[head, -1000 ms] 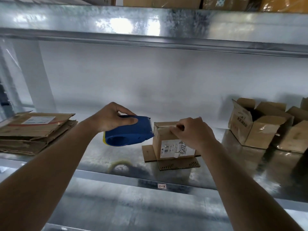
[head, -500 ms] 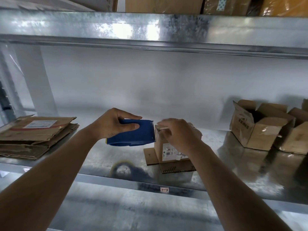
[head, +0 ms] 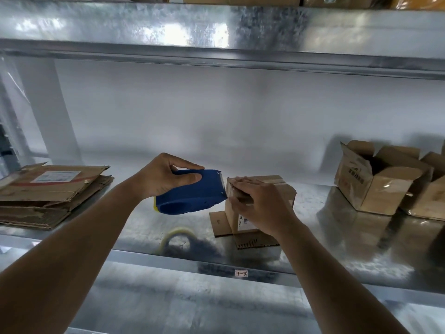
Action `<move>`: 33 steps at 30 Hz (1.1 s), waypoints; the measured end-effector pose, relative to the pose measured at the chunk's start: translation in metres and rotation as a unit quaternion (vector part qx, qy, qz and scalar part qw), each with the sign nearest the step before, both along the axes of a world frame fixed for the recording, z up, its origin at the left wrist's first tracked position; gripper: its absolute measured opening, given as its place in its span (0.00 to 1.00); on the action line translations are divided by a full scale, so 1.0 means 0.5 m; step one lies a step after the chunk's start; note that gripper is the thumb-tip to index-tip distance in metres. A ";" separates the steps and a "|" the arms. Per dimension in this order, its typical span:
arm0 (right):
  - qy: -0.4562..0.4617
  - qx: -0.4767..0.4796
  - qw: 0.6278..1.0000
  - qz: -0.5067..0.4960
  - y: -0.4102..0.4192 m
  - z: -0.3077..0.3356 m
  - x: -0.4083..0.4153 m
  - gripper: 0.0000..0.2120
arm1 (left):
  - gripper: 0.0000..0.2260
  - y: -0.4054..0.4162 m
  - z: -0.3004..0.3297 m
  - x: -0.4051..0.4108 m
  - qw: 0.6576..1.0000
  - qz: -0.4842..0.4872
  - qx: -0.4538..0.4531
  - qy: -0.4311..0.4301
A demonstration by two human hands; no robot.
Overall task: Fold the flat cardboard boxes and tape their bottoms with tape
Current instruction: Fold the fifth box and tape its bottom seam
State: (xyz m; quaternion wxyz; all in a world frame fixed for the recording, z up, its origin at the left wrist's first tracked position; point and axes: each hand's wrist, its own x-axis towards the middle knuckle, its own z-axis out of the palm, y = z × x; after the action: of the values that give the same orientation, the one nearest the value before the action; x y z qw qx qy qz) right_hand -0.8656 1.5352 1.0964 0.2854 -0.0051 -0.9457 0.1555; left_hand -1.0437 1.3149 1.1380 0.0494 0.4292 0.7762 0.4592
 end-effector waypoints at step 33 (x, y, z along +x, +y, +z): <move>0.060 -0.033 0.994 -0.081 -0.033 -0.001 -0.045 0.31 | 0.08 0.021 0.013 0.007 0.996 0.061 -0.062 0.031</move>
State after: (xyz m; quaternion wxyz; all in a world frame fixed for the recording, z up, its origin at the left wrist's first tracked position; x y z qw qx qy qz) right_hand -0.8881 1.5187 1.0959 0.3530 -0.0821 -0.9177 0.1627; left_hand -1.0402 1.3255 1.1444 0.0238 0.3914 0.8291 0.3985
